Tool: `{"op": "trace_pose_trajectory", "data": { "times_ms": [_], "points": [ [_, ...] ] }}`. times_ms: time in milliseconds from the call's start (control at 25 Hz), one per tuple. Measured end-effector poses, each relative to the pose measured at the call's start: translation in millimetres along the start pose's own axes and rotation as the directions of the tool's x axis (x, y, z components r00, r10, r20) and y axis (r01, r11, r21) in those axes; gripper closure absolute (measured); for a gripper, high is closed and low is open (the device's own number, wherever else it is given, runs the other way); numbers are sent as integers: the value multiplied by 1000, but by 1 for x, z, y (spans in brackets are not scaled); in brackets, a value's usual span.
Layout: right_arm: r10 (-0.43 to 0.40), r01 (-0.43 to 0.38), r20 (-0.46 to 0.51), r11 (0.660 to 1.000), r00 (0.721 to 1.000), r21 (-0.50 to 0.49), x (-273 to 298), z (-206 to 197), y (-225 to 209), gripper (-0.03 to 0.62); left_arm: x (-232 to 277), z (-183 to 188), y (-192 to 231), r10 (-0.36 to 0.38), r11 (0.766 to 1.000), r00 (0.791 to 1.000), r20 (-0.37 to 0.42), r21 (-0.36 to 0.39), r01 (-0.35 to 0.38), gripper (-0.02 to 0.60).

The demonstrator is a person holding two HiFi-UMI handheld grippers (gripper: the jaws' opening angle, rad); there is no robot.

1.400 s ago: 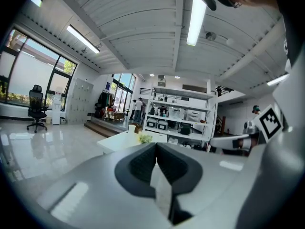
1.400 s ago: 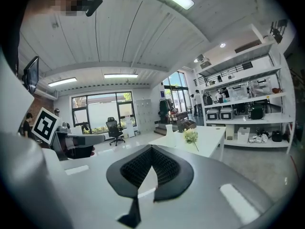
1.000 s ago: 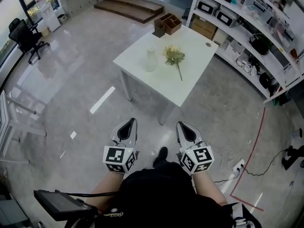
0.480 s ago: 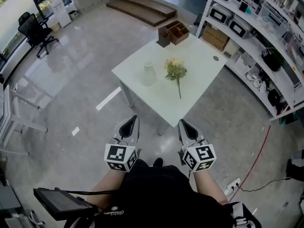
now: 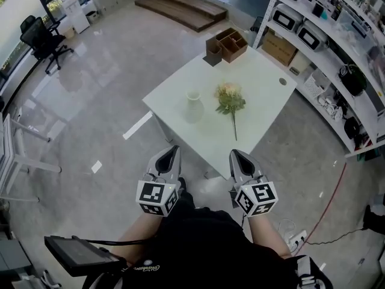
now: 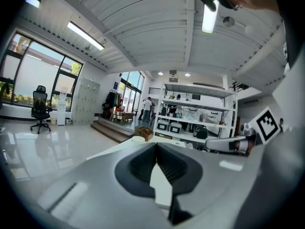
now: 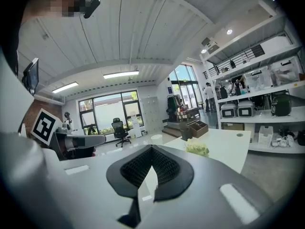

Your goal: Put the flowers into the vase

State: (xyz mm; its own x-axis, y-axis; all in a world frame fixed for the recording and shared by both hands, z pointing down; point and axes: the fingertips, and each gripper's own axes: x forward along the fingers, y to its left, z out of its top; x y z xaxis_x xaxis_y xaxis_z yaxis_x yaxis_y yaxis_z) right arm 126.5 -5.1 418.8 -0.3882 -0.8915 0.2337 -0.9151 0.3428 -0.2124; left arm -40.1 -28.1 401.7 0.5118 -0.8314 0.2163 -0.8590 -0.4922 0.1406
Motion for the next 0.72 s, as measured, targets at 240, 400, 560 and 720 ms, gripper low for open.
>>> {"op": "trace_pose_trajectory", "data": {
  "times_ms": [240, 400, 560, 720],
  "points": [
    [-45, 45, 36, 999, 998, 2, 65, 36, 5, 595, 45, 39, 37, -81, 996, 997, 19, 49, 80, 575],
    [-82, 82, 37, 997, 996, 3, 99, 39, 3, 595, 72, 40, 64, -110, 992, 994, -2, 53, 110, 575],
    [-102, 102, 33, 995, 994, 3, 111, 43, -6, 595, 91, 36, 65, -129, 991, 991, -27, 44, 130, 575],
    [-113, 113, 20, 994, 993, -4, 115, 45, -23, 595, 106, 31, 60, -132, 990, 990, -48, 32, 134, 575]
  ]
}}
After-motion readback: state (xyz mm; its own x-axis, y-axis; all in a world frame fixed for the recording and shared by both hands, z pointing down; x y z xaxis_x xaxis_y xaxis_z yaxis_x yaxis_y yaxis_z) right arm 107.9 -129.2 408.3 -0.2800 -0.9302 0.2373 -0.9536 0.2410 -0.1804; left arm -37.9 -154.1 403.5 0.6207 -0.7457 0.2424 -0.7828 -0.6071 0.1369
